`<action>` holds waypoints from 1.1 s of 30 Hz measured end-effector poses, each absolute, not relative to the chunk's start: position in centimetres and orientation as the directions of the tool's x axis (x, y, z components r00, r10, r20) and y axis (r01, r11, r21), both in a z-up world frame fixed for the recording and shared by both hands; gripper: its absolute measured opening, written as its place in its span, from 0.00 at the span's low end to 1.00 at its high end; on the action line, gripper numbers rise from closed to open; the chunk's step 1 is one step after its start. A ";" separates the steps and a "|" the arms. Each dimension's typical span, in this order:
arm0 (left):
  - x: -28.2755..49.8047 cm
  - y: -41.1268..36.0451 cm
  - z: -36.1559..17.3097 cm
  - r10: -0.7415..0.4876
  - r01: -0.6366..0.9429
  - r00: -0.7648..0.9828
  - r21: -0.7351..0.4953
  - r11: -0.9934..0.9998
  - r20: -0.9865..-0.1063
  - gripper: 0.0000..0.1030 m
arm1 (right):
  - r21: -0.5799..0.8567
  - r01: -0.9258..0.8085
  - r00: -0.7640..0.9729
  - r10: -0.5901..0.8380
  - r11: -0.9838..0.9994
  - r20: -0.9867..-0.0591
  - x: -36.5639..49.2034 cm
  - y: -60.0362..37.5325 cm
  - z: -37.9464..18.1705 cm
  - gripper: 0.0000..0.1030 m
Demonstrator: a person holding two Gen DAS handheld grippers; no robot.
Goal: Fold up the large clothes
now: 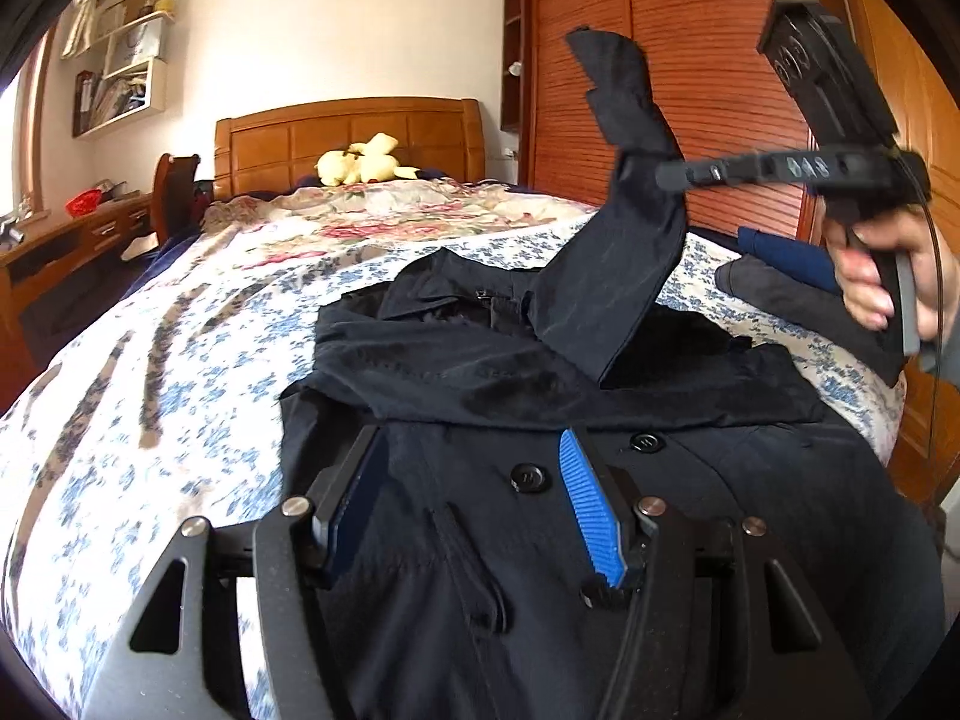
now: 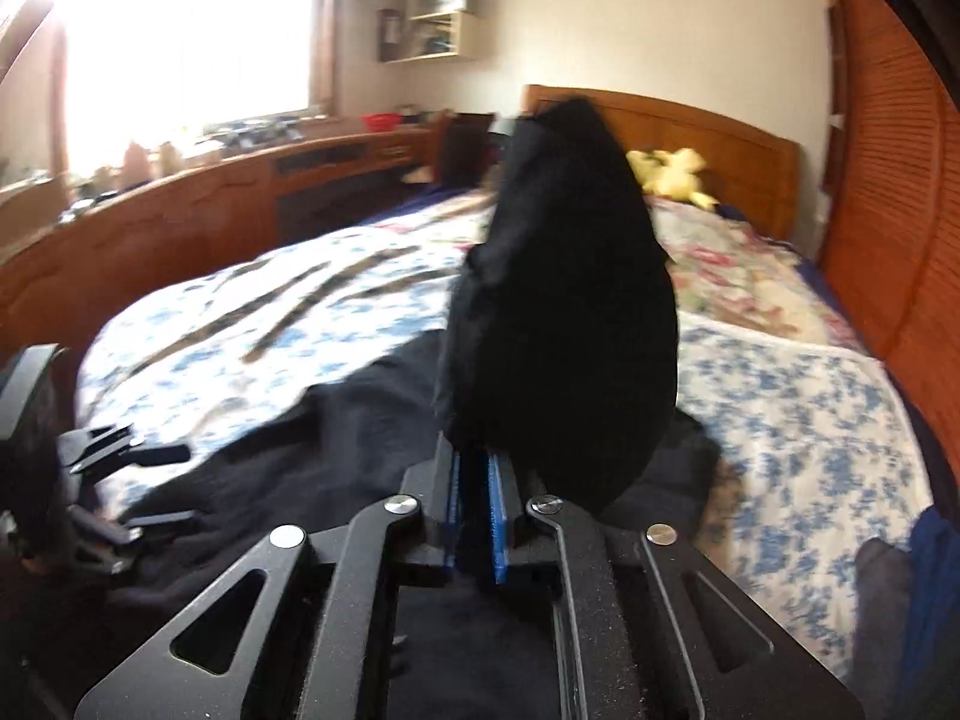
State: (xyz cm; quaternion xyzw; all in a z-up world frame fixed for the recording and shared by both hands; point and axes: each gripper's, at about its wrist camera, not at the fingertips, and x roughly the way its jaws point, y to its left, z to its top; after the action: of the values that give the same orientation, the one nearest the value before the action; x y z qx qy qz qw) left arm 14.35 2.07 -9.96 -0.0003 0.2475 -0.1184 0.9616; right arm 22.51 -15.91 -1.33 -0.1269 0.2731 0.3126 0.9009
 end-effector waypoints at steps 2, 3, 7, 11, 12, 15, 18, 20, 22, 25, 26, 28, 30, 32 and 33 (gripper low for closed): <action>13.1 2.8 -9.4 -0.219 0.211 0.850 -0.072 0.975 -0.478 0.57 | -0.066 -0.641 0.651 0.496 0.764 -0.575 20.9 -15.4 -1.6 0.46; 12.7 3.0 -9.2 -0.215 0.204 0.852 -0.075 0.976 -0.478 0.57 | -0.056 -0.649 0.644 0.509 0.759 -0.571 20.3 -15.5 -1.6 0.49; 10.7 4.3 -8.5 -0.203 0.182 0.849 -0.090 0.979 -0.488 0.57 | -0.024 -0.638 0.631 0.505 0.769 -0.589 18.6 -16.6 -2.7 0.51; 9.5 5.2 -8.0 -0.172 0.161 0.849 -0.066 0.985 -0.499 0.57 | -0.026 -0.605 0.632 0.460 0.796 -0.624 17.7 -18.0 -4.8 0.52; 9.3 5.4 -7.9 -0.165 0.156 0.848 -0.061 0.986 -0.503 0.57 | -0.027 -0.591 0.633 0.443 0.806 -0.635 17.5 -18.5 -5.6 0.52; 9.2 6.0 -7.8 -0.160 0.150 0.844 -0.062 0.987 -0.512 0.57 | -0.009 -0.550 0.625 0.404 0.835 -0.668 17.5 -19.9 -7.7 0.52; 9.5 6.5 -8.0 -0.165 0.146 0.835 -0.079 0.986 -0.525 0.57 | 0.001 -0.516 0.624 0.377 0.857 -0.684 17.5 -21.1 -9.6 0.52; 9.6 6.7 -8.1 -0.168 0.146 0.832 -0.083 0.986 -0.529 0.57 | 0.009 -0.503 0.620 0.368 0.864 -0.693 17.9 -21.5 -10.6 0.52; 9.8 6.5 -8.4 -0.164 0.143 0.830 -0.082 0.986 -0.533 0.57 | 0.005 -0.490 0.625 0.355 0.872 -0.695 18.0 -21.8 -11.4 0.52; 10.0 6.5 -8.9 -0.155 0.136 0.824 -0.074 0.988 -0.545 0.57 | 0.016 -0.475 0.624 0.350 0.880 -0.699 18.6 -21.9 -12.3 0.52; 10.2 6.5 -9.2 -0.152 0.135 0.821 -0.072 0.988 -0.550 0.57 | 0.012 -0.468 0.630 0.343 0.884 -0.697 18.9 -21.9 -12.8 0.52; 10.6 6.5 -9.8 -0.152 0.132 0.814 -0.075 0.988 -0.561 0.57 | 0.012 -0.458 0.633 0.336 0.889 -0.697 19.4 -22.0 -13.6 0.52; 10.9 6.6 -10.7 -0.161 0.132 0.800 -0.094 0.987 -0.578 0.57 | 0.022 -0.443 0.628 0.328 0.896 -0.706 20.2 -22.1 -14.7 0.52; 11.2 6.5 -11.5 -0.165 0.128 0.787 -0.104 0.986 -0.594 0.57 | 0.027 -0.427 0.625 0.317 0.904 -0.713 20.9 -22.3 -15.7 0.52; 11.3 6.4 -11.8 -0.164 0.127 0.784 -0.103 0.987 -0.599 0.57 | 0.025 -0.420 0.623 0.309 0.907 -0.719 21.3 -22.4 -16.4 0.53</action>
State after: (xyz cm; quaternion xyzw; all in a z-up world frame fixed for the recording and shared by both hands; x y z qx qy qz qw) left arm 11.32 6.43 -11.83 -0.0282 0.3193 -0.0771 0.9441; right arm 21.26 -22.44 -16.43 -0.0727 0.3838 0.2031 0.8979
